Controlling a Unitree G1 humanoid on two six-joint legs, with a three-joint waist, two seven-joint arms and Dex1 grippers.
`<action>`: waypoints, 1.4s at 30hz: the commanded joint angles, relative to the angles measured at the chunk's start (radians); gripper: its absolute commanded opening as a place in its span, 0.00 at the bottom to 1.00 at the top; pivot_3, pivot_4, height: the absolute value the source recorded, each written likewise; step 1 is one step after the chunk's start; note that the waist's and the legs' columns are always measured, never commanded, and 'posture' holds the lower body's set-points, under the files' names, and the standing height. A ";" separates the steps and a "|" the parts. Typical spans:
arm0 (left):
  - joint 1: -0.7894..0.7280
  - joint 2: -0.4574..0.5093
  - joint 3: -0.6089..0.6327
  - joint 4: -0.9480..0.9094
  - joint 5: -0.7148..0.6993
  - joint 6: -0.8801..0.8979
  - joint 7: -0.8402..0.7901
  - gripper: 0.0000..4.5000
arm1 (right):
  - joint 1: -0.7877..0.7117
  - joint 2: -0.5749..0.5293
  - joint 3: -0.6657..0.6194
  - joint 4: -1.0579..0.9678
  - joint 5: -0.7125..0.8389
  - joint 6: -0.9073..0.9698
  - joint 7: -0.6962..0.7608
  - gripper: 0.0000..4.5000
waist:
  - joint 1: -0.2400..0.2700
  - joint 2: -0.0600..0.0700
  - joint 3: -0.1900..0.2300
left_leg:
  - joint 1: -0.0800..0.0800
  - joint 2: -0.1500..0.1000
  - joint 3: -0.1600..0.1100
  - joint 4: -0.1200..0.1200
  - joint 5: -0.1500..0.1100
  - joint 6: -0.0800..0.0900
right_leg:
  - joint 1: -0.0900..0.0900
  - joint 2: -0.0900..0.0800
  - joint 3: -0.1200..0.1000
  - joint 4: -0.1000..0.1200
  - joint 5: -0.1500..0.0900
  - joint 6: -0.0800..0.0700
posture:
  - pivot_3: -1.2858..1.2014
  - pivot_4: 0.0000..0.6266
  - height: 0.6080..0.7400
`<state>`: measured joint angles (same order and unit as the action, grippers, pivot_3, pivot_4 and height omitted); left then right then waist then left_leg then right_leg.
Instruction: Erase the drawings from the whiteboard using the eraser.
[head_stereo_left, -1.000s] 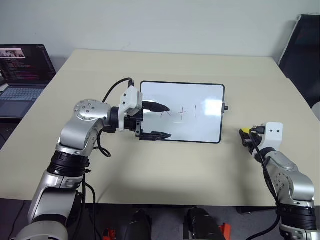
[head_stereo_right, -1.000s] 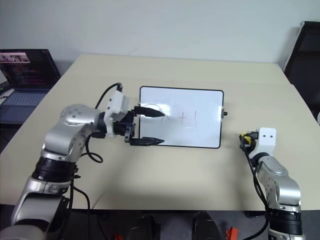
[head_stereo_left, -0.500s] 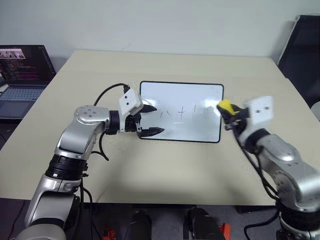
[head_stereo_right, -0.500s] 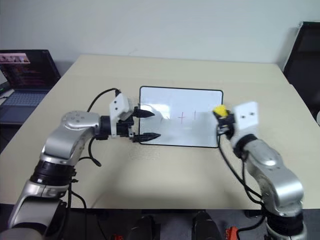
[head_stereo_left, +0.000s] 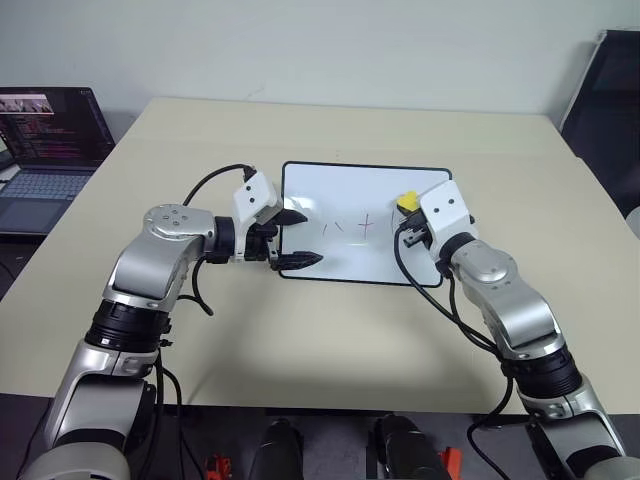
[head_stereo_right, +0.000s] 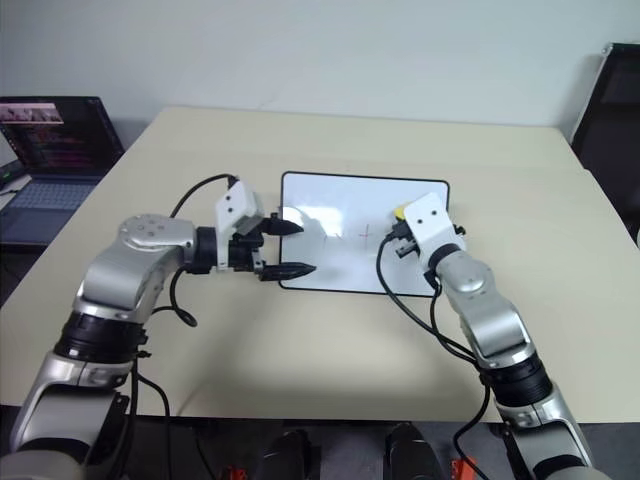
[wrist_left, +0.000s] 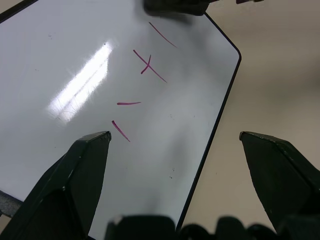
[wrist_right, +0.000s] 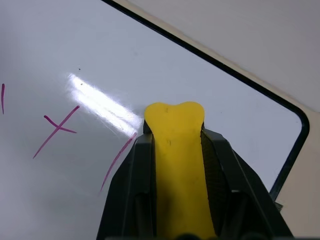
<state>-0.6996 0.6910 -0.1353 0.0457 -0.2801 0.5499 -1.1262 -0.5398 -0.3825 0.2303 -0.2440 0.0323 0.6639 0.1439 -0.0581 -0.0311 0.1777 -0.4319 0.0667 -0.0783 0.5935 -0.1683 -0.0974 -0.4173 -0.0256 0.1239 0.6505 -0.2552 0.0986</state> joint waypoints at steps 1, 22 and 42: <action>-0.011 0.009 0.001 -0.045 -0.006 0.008 -0.006 1.00 | -0.021 0.002 0.020 -0.011 -0.035 -0.026 0.039 0.20 | 0.000 0.000 0.000 | 0.000 0.000 0.000 0.000 0.000 0.000 | 0.000 0.000 0.000 0.000 0.000 0.000 | 0.52 0.24 1.00; 0.025 0.019 0.016 -0.049 -0.007 -0.006 0.005 1.00 | -0.043 0.008 0.043 0.000 -0.139 0.014 0.127 0.20 | -0.004 0.000 0.000 | 0.001 0.000 -0.001 0.013 0.001 0.001 | 0.000 0.001 0.002 0.012 -0.002 -0.006 | 0.52 0.24 1.00; 0.056 0.083 0.073 -0.004 0.000 -0.005 0.030 1.00 | 0.048 0.013 0.024 -0.142 -0.071 -0.036 0.284 0.20 | -0.006 0.000 0.000 | 0.000 0.000 -0.001 0.013 0.001 0.002 | -0.002 0.002 0.002 0.013 -0.001 -0.007 | 0.52 0.24 1.00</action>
<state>-0.6397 0.7519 -0.1053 0.0519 -0.2774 0.5576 -1.1013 -0.4834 -0.3808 0.2898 -0.3340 -0.0724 0.7022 0.4135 -0.0642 -0.0312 0.1778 -0.4325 0.0673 -0.0793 0.6060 -0.1670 -0.0955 -0.4198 -0.0232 0.1256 0.6628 -0.2565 0.0917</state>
